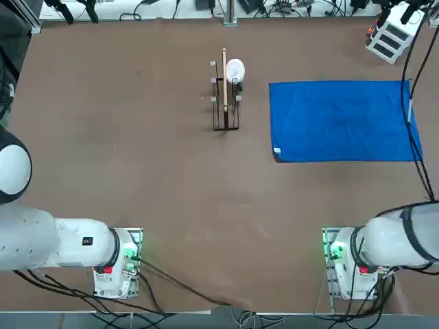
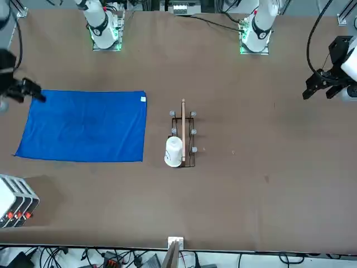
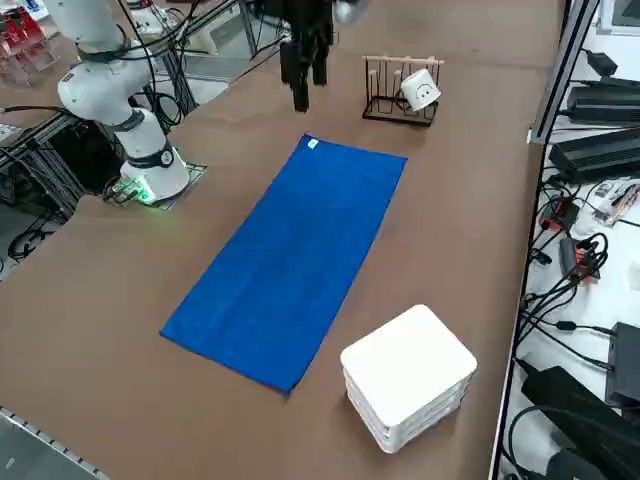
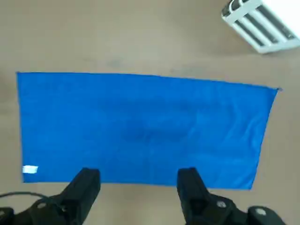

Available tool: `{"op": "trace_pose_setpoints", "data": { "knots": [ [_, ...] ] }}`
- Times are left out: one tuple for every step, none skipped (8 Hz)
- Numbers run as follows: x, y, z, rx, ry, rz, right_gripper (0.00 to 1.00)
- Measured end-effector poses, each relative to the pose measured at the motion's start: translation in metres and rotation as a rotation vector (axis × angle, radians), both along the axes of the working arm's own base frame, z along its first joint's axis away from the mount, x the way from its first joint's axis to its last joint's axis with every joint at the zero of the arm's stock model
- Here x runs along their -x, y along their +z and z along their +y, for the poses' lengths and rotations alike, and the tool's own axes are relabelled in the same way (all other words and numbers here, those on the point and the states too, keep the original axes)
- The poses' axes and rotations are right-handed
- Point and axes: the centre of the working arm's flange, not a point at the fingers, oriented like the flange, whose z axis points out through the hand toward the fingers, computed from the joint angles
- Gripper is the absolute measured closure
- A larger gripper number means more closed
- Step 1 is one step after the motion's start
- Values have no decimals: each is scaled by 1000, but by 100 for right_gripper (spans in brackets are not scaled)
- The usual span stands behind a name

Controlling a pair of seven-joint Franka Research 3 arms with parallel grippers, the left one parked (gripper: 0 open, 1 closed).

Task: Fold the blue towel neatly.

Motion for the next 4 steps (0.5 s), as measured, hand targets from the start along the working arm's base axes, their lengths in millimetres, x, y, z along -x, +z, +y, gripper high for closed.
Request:
{"op": "trace_pose_setpoints", "data": {
  "knots": [
    [-10, -22, -29, -1, 29, -3, 0],
    [-15, -41, -61, -2, 45, -1, 0],
    [-13, -56, -91, -8, 40, 15, 0],
    [-5, -72, -116, -17, 12, 40, 0]
  ]
}}
